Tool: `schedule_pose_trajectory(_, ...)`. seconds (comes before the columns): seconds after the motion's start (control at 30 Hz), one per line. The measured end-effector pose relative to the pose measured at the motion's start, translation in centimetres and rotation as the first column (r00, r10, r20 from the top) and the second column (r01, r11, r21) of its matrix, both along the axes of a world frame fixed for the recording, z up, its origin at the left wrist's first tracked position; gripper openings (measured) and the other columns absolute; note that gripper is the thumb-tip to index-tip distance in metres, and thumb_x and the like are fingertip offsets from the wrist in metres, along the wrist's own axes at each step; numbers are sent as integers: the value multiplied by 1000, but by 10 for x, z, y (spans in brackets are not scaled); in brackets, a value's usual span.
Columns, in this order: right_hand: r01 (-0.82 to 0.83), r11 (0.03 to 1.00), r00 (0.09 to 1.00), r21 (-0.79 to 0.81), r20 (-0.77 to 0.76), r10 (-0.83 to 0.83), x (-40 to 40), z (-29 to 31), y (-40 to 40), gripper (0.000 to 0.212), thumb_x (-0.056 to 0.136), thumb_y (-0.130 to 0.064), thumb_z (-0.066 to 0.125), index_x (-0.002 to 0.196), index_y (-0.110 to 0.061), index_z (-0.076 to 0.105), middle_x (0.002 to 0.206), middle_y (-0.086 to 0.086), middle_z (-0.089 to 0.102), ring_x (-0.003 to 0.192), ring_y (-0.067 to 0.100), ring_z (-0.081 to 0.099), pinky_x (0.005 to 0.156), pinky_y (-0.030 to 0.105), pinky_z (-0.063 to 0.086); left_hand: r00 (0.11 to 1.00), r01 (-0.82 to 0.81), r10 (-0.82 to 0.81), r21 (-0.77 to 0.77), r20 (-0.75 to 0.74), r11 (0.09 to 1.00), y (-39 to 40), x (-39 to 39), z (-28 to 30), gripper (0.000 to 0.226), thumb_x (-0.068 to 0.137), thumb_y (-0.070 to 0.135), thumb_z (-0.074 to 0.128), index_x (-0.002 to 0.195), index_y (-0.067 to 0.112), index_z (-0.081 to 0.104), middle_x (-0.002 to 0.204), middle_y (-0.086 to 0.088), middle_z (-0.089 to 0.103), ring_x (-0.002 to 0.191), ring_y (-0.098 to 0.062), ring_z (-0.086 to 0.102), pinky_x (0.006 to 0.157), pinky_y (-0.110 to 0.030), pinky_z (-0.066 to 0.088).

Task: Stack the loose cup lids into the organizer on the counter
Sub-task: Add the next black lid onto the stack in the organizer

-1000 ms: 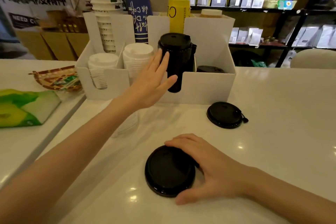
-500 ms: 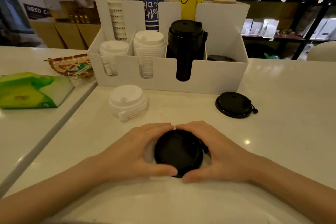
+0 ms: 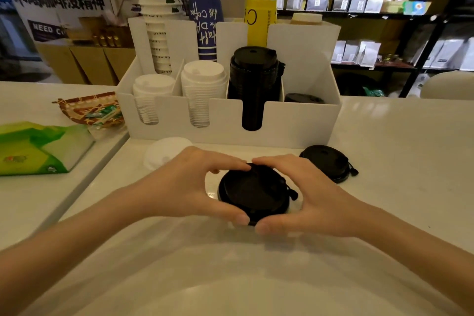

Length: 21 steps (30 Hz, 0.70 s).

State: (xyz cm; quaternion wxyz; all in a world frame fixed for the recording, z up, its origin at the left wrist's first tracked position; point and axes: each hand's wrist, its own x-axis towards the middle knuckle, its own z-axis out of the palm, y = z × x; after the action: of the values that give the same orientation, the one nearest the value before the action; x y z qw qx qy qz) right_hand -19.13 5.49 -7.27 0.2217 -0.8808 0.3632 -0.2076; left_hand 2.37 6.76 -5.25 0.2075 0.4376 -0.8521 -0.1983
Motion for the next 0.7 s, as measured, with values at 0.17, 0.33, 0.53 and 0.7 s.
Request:
schedule_pose_trajectory(0.17,35,999,996,-19,81,-33,-4,39,-24,72,55,-62,67,118,-51,34,112,-34,42,109,-14,38,82,8,40,1000,15,-15,9,19,1000,-31,-8,47,71,48,63,67,115,44,51,110,27,57,106,5,51,85,-14,44)
schedule_pose_trajectory(0.33,138,990,964,-35,233,-126,-11,73,-52,85,47,-64,67,124,-46,37,120,-24,47,110,-11,42,83,9,38,995,15,-23,-79,-94,997,-59,-13,85,71,48,56,70,115,37,54,111,18,61,104,5,53,86,-11,45)
schedule_pose_trajectory(0.53,227,966,906,-126,390,-162,-9,93,-96,78,53,-58,69,123,-35,45,110,-25,51,102,-19,42,74,-9,27,966,-29,-8,-139,-260,990,-97,-15,105,60,50,51,68,107,35,59,103,16,65,95,4,59,83,-11,47)
schedule_pose_trajectory(0.7,295,948,826,-122,532,-189,-1,87,-129,76,53,-59,71,121,-32,50,117,-11,58,110,4,50,76,-4,33,900,-105,43,-120,-435,987,-129,-15,96,50,51,44,72,98,34,63,101,13,65,92,2,61,75,-9,47)
